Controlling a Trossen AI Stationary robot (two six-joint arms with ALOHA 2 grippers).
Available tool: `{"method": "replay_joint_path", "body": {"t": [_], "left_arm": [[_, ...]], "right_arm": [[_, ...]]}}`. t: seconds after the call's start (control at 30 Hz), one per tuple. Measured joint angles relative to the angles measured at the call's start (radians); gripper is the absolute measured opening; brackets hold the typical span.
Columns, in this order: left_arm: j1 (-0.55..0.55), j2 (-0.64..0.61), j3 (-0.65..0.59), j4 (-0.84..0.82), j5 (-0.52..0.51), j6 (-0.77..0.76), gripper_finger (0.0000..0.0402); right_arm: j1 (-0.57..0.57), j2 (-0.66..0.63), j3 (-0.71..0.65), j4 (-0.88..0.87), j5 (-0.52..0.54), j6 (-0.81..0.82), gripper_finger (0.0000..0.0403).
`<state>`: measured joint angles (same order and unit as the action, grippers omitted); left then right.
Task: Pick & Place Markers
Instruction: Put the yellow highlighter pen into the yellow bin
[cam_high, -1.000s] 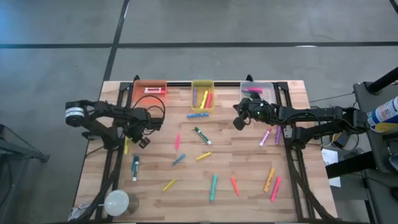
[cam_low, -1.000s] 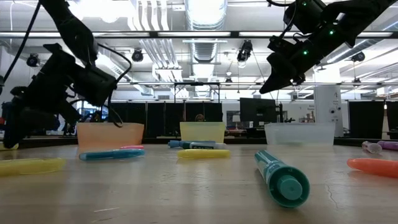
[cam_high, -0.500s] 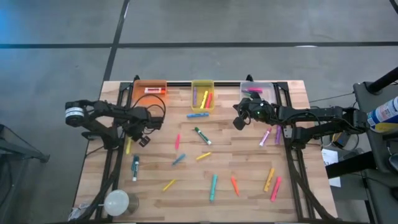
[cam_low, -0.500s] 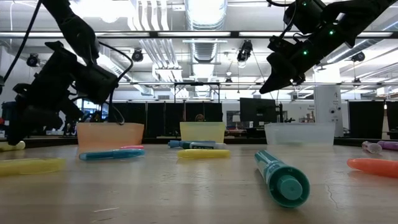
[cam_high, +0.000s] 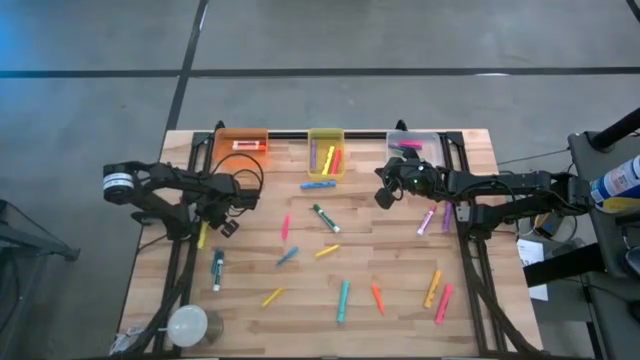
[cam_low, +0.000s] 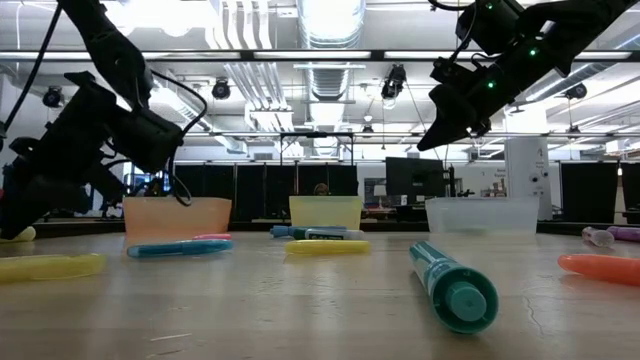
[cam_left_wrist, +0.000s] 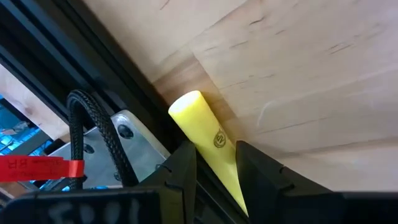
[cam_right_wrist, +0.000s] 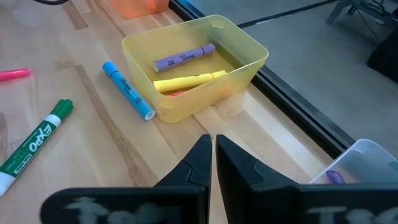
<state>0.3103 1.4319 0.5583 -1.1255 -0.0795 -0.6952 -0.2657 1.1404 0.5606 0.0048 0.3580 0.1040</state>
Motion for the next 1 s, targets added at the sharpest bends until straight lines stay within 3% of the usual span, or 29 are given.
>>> {"method": "replay_joint_path", "body": {"t": [0.33,0.6,0.9,1.0], "left_arm": [[-0.007,0.002,0.045,0.092,0.046,0.085,0.0098],[-0.04,0.002,0.118,0.244,0.018,0.207,0.0076],[-0.039,-0.061,0.183,0.745,-0.011,0.378,0.0054],[-0.012,-0.087,0.19,0.97,0.041,0.389,0.0053]], "right_arm": [[0.0,0.0,0.0,0.0,0.0,0.0,0.0018],[0.0,0.0,0.0,0.0,0.0,0.0,0.0018],[0.0,0.0,0.0,0.002,0.0,0.0,0.0018],[0.0,0.0,0.0,0.005,0.0,0.0,0.0018]]}}
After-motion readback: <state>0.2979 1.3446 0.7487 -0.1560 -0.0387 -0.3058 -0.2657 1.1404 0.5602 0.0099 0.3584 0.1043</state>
